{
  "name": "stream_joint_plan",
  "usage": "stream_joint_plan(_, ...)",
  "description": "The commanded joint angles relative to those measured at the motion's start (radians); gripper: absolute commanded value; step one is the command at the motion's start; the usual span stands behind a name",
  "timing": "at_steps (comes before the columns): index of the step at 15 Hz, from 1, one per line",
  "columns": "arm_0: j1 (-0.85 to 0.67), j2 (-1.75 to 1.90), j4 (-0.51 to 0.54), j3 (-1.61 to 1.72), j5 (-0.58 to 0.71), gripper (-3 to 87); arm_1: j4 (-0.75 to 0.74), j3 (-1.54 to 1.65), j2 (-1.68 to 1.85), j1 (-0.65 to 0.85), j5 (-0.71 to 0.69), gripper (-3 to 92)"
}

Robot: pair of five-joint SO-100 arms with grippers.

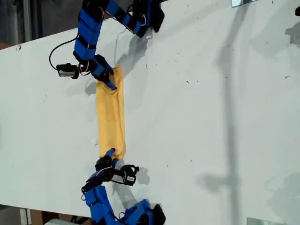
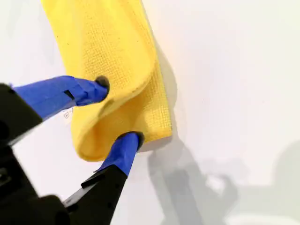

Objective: Grasp corners of a square towel and fold twice.

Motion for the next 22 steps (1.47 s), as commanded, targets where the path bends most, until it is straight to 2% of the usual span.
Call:
stream_joint_plan(1,0.063,0.025,0.002,0.0,-0.031,22.0,-0.011,-0.012,0.048,0.003,0.009,41.5)
stream_joint_plan(4,0.074,0.063,0.009,0.02,-0.038,29.4,-0.009,-0.012,0.051,-0.006,0.003,44.0)
stream_joint_plan(7,0.029,0.173,0.063,0.034,-0.028,30.4,0.012,-0.015,0.109,0.037,-0.003,42.4)
stream_joint_plan(9,-0.031,0.236,0.101,0.081,-0.02,27.7,0.046,-0.026,0.138,0.087,-0.02,43.1)
stream_joint_plan(13,-0.1,0.453,0.009,0.356,-0.034,26.1,0.097,-0.014,0.186,0.189,-0.054,43.1)
stream_joint_plan(18,-0.083,0.715,-0.034,0.638,-0.132,25.3,0.087,-0.143,-0.181,0.176,-0.061,43.8)
stream_joint_plan(20,-0.086,0.943,0.037,0.775,-0.186,22.8,0.16,-0.253,-0.308,0.158,-0.063,42.6)
stream_joint_plan(21,-0.095,1.135,0.126,0.834,-0.195,22.0,0.158,-0.253,-0.308,0.156,-0.064,25.9)
stream_joint_plan(22,-0.109,1.371,0.249,0.887,-0.198,21.4,0.155,-0.242,-0.304,0.166,-0.058,0.0)
